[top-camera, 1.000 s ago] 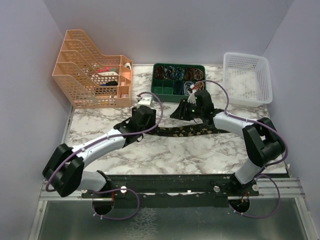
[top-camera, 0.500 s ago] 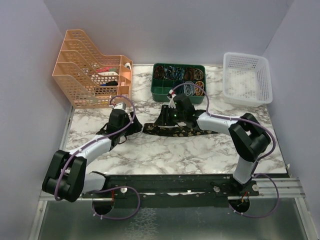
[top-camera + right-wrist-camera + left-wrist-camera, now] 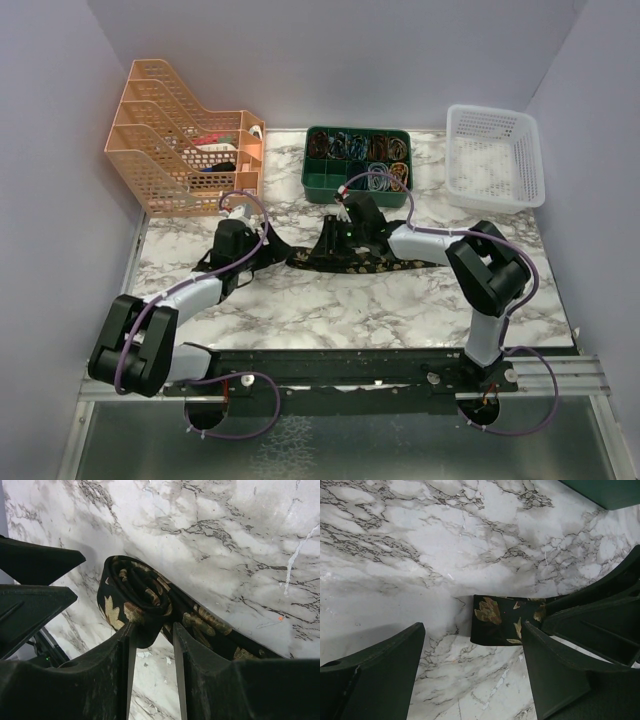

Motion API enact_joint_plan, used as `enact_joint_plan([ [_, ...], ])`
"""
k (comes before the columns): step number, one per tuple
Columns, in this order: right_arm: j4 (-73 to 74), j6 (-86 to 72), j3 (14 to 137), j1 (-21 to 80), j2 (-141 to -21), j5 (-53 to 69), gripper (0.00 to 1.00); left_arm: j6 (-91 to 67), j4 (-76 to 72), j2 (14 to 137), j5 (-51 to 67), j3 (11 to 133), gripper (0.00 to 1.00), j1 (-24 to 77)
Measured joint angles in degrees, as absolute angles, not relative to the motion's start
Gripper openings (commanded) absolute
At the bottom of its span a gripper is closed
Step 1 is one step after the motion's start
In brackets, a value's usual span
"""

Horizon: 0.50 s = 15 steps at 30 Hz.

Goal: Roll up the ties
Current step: Roll the tie at the center of the board.

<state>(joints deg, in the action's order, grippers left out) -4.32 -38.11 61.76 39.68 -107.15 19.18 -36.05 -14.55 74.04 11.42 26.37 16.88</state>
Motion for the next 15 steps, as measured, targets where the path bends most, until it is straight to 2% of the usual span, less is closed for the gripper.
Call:
enact_joint_plan([
  [15,-4.36,-38.22,60.38,39.68,-107.72,18.92,0.36,-35.79,-21.28,79.42,16.01,25.69,0.8,16.84],
])
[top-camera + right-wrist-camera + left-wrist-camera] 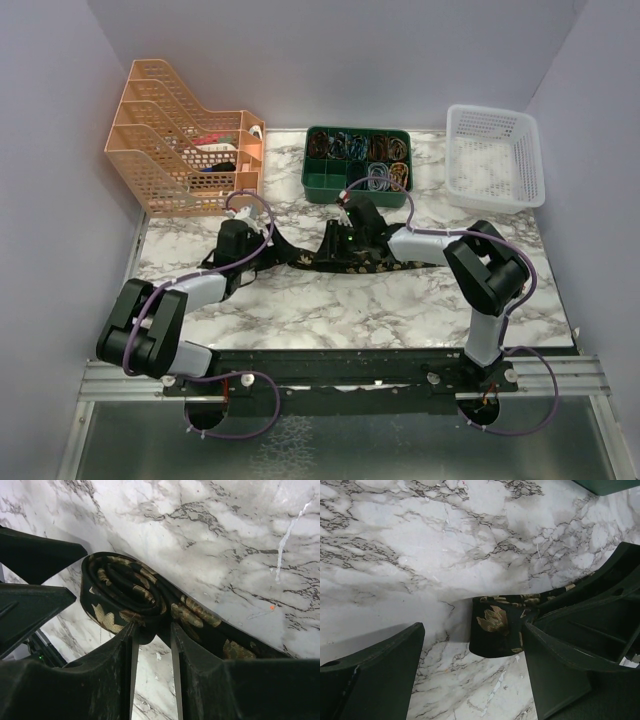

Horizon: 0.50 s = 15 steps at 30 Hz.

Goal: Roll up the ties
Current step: Roll the tie at the center of the board.

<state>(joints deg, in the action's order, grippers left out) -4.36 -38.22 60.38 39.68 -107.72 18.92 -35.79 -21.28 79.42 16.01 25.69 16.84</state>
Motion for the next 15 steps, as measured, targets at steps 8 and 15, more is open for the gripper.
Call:
enact_joint_plan([
  [8,-4.4,-38.54,59.55,39.68,-107.72,18.87,0.36,-35.99,-25.65,82.7,18.76,25.63,0.8,16.82],
  [15,-3.97,-37.85,59.61,39.66,-107.7,18.59,0.54,-35.79,-29.1,84.07,21.39,25.08,0.81,16.84],
])
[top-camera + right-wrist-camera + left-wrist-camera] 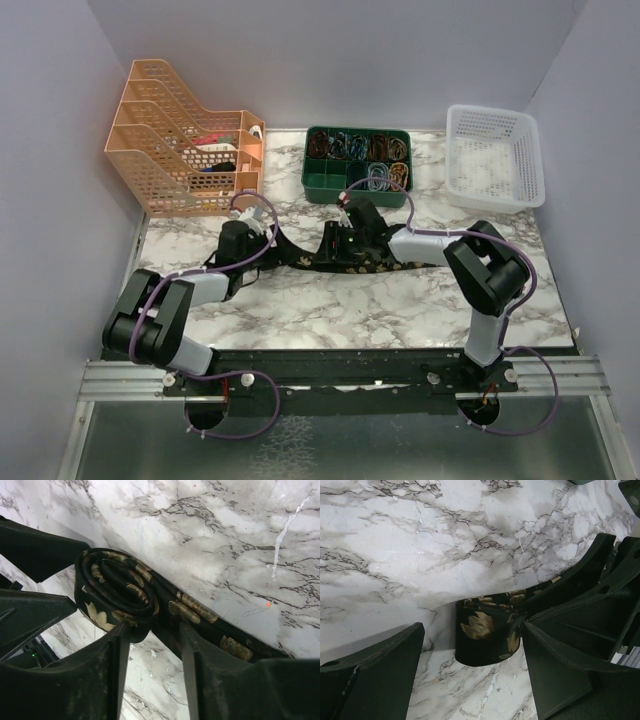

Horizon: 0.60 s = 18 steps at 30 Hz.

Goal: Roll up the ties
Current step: Roll the tie at the center of the board.

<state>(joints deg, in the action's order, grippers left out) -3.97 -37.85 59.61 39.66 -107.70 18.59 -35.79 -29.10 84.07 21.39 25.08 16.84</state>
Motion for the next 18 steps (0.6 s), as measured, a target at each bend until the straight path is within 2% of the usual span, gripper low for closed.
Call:
enact_joint_plan([
  [4,-4.64,-34.3,59.44,39.68,-106.41,18.7,0.72,-36.56,-29.67,81.8,20.67,23.81,0.87,16.84],
  [10,-9.23,-23.92,59.05,39.68,-101.49,20.51,0.82,-40.18,-26.92,70.78,12.08,22.37,0.93,16.51],
  [12,-14.96,-19.7,56.86,39.68,-99.77,22.02,0.95,-40.95,-23.49,67.37,7.7,22.98,0.93,16.45],
  [13,-18.57,-17.43,54.98,39.68,-98.83,23.05,0.98,-41.19,-20.4,65.67,4.97,23.79,0.93,16.45],
  [18,-27.77,-3.42,51.13,40.07,-100.12,29.32,0.99,-41.32,-8.01,62.63,-4.58,28.32,0.93,15.2],
])
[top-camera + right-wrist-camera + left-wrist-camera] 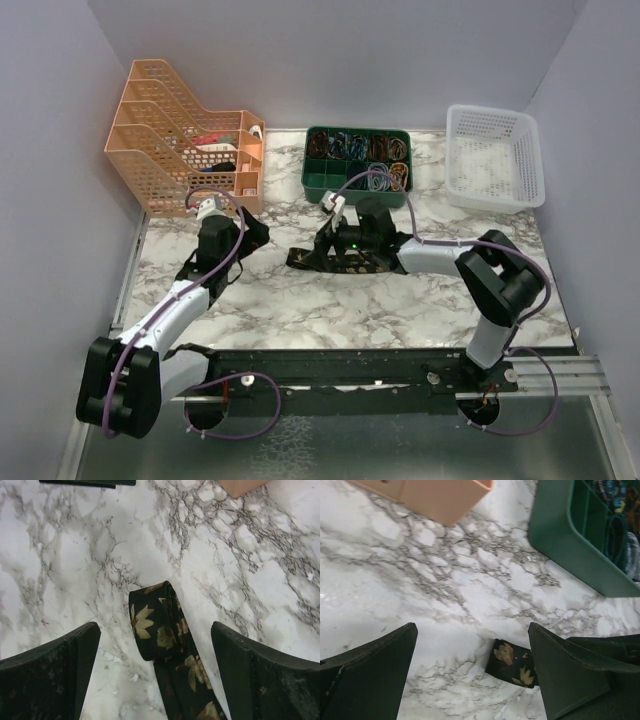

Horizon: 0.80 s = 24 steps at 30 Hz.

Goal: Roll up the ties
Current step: Roll the tie at the center of the board.

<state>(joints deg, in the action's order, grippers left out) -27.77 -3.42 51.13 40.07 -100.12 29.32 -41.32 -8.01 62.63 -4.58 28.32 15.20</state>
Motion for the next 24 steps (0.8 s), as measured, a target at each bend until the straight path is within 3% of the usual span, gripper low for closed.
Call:
enact_joint_plan([
  [7,-26.28,14.09,55.83,44.88,-107.33,30.37,1.0,-39.86,0.43,59.07,-7.31,28.25,0.94,11.57],
  [15,-25.32,22.33,58.67,46.5,-111.7,28.86,0.98,-36.47,3.16,56.1,-4.84,28.23,0.94,5.87],
  [20,-23.51,24.95,60.47,46.39,-114.02,28.34,0.83,-35.57,3.49,56.1,-2.83,28.23,0.94,4.93],
  [24,-21.76,26.0,61.6,46.44,-115.2,28.82,0.63,-35.2,3.53,56.1,-1.78,28.23,0.94,4.62],
])
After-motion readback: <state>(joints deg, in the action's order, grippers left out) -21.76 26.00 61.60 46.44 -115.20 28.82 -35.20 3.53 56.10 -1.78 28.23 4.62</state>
